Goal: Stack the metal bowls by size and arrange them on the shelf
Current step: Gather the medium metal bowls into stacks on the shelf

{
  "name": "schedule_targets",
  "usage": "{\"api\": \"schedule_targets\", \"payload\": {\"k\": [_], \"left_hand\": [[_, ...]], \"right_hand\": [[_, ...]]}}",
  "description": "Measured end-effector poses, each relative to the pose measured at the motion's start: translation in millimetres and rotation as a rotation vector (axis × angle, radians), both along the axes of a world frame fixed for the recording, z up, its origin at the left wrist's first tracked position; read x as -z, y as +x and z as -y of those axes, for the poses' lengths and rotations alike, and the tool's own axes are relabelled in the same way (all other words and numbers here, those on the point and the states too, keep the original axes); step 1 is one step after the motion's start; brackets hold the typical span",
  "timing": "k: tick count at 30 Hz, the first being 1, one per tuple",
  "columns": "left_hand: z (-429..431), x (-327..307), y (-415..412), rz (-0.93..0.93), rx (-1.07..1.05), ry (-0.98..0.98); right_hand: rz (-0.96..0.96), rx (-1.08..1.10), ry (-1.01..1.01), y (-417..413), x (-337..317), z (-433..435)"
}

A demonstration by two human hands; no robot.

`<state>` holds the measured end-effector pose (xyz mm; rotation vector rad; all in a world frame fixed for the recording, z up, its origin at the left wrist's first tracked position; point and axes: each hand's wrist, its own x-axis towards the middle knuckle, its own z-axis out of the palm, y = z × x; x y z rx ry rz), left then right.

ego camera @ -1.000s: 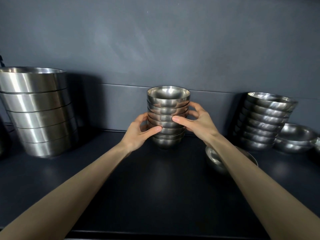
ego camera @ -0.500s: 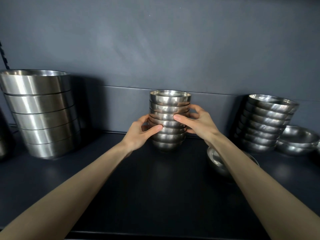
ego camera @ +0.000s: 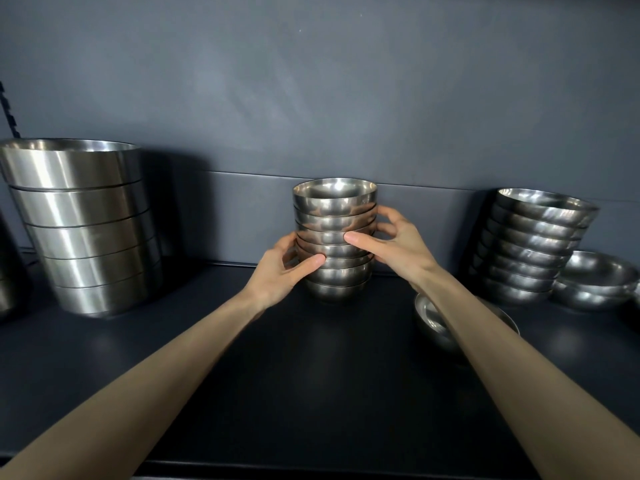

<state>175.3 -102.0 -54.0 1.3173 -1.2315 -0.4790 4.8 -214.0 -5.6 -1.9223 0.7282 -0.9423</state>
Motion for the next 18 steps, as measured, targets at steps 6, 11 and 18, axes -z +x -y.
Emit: {"api": "schedule_targets", "payload": {"k": [6, 11, 18], "left_hand": [[1.0, 0.6, -0.4, 0.038, -0.020, 0.053], [2.2, -3.3, 1.5, 0.071, -0.044, 0.068], [2.5, 3.3, -1.9, -0.049, -0.072, 0.057]], "right_hand": [[0.014, 0.009, 0.003, 0.4, 2.9, 1.5], [0.020, 0.009, 0.014, -4.3, 4.5, 5.2], [-0.072, -0.026, 0.016, -7.5, 5.5, 6.8]]}}
